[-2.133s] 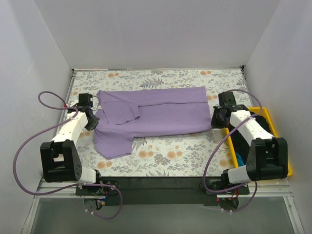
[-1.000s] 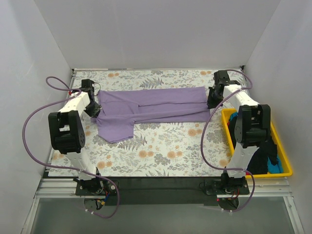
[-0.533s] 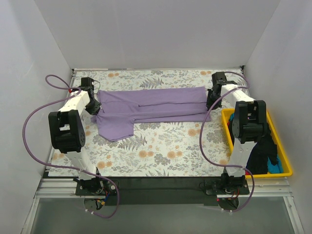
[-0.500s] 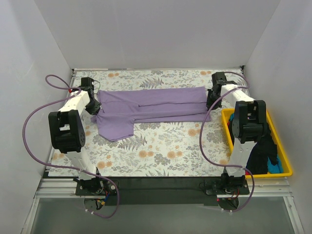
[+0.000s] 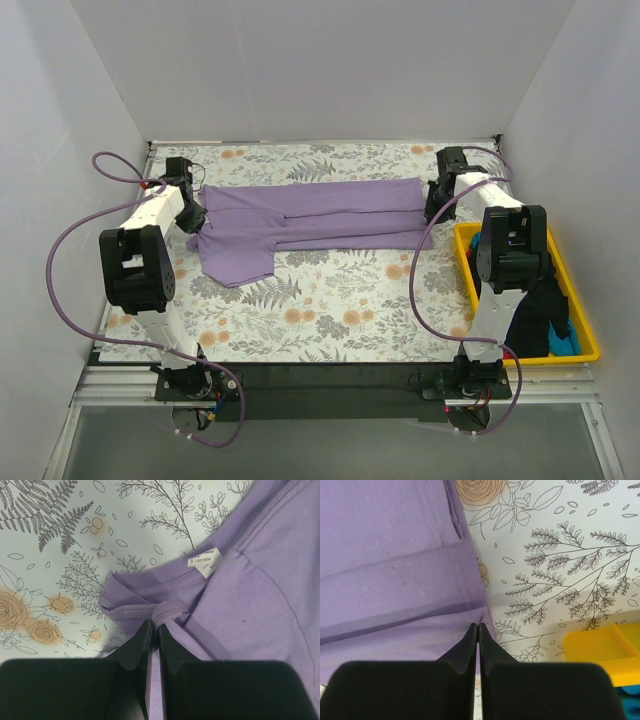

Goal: Fold and stack the t-shirts
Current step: Fold the tshirt

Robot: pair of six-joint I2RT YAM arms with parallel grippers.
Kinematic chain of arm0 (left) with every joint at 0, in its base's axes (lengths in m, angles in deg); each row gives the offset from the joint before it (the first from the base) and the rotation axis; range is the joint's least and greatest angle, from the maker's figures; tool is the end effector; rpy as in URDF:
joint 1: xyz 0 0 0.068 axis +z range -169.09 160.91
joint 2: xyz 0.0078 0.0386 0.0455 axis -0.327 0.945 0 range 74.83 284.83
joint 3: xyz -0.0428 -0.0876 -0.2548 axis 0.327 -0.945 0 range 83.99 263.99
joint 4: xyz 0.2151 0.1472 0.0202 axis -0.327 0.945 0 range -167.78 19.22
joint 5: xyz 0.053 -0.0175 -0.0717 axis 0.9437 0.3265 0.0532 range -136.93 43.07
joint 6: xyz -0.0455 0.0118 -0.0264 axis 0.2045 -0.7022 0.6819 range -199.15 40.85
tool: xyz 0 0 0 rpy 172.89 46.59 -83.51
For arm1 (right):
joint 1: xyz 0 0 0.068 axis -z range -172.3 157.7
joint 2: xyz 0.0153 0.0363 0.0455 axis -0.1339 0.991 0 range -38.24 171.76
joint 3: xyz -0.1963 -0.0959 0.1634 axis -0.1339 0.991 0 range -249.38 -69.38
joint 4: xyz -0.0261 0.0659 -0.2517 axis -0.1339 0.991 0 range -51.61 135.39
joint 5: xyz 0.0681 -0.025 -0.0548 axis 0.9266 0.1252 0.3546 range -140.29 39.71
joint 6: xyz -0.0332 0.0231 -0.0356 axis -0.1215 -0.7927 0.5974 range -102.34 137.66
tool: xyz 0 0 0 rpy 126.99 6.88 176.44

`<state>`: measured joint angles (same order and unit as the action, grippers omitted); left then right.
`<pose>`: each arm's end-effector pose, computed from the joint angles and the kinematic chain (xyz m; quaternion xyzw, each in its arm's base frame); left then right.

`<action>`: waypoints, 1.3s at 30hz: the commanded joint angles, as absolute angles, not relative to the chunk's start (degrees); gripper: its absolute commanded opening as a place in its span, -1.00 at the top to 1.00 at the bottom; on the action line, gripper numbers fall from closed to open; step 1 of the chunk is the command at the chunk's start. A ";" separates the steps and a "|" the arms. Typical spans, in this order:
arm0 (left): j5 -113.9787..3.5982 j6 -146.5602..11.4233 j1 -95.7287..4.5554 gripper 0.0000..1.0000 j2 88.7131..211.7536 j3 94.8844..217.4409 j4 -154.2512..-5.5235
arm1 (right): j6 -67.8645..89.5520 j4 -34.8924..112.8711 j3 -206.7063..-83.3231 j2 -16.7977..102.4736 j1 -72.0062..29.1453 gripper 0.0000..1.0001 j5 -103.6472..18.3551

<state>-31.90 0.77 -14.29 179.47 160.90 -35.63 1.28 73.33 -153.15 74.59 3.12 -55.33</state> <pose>0.3667 0.0401 0.2063 -0.6746 0.7060 -0.0035 0.2157 0.4127 0.0300 0.1919 0.1099 0.9673 -0.0013 0.2288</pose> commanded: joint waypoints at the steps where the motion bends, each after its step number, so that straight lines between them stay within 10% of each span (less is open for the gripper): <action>1: -28.56 1.18 -13.64 1.00 178.54 161.86 -36.91 | 0.87 71.97 -156.48 73.55 4.01 0.97 -56.53; 15: -29.61 1.71 -13.64 0.99 181.35 159.67 -40.25 | 0.43 71.09 -158.94 78.91 3.92 0.81 -54.69; 20: -31.11 0.22 -13.64 0.33 179.16 160.46 -40.61 | 1.48 71.26 -159.29 76.37 3.31 0.16 -53.45; 26: -30.93 -1.36 -14.08 -0.53 169.50 157.13 -39.82 | 1.49 70.04 -156.58 67.85 -0.29 0.00 -48.99; 39: -41.12 1.53 -16.89 -0.57 148.48 129.00 -38.40 | -10.64 46.50 -140.40 62.30 -23.40 -0.01 -28.41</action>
